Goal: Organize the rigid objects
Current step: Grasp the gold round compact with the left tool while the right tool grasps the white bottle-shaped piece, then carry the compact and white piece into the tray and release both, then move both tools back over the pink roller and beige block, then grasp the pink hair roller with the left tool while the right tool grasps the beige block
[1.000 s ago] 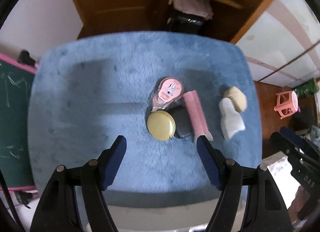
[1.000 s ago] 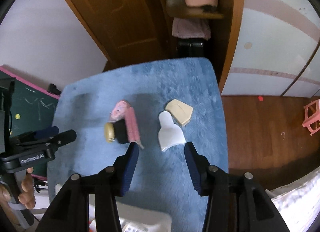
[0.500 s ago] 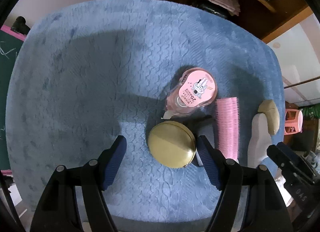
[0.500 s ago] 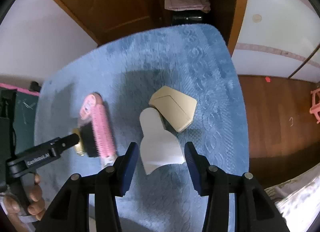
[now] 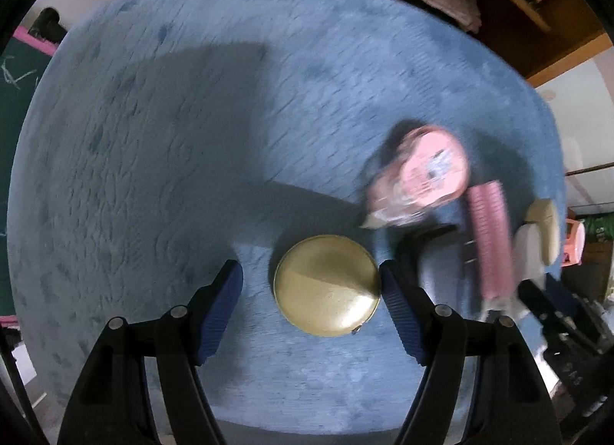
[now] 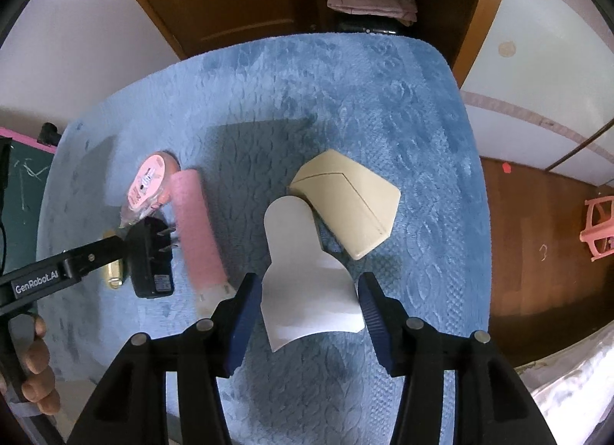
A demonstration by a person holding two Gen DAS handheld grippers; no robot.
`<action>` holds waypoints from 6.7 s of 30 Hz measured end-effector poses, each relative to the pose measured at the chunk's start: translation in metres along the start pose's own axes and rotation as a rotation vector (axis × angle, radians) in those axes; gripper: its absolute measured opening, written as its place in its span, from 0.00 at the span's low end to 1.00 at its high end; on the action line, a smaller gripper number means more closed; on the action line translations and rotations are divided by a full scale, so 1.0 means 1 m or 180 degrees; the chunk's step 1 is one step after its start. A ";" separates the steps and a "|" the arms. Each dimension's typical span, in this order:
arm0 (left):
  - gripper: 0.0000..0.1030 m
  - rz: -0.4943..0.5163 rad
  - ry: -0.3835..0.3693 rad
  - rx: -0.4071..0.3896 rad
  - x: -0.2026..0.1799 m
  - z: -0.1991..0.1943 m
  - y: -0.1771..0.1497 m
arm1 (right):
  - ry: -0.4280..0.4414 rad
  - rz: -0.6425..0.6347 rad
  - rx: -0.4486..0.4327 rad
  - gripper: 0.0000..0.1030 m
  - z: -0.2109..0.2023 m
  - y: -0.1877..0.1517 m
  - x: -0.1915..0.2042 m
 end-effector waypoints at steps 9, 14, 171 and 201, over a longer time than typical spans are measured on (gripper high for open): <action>0.74 0.0127 0.0131 -0.0114 -0.003 0.001 -0.004 | -0.0260 -0.0158 0.0081 0.57 0.017 0.000 0.006; 0.74 0.0253 0.0296 -0.0215 -0.029 0.002 -0.005 | -0.0406 -0.0210 0.0127 0.58 0.028 -0.002 0.009; 0.64 -0.0308 -0.0722 0.0312 -0.117 -0.051 -0.025 | 0.0411 0.1192 -0.0687 0.56 -0.134 0.006 -0.042; 0.25 -0.0515 -0.0739 0.0288 -0.103 -0.012 0.003 | 0.0092 0.1391 -0.0161 0.58 -0.019 0.047 -0.042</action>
Point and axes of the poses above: each gripper's, at about its wrist camera, not at the fingertips, and z roughly the way its jaws point, x to its left, y to its top, the point moved 7 cm from there along z, roughly the way its jaws point, and after that the axes turned 14 degrees about y, right-handed, at the moved point
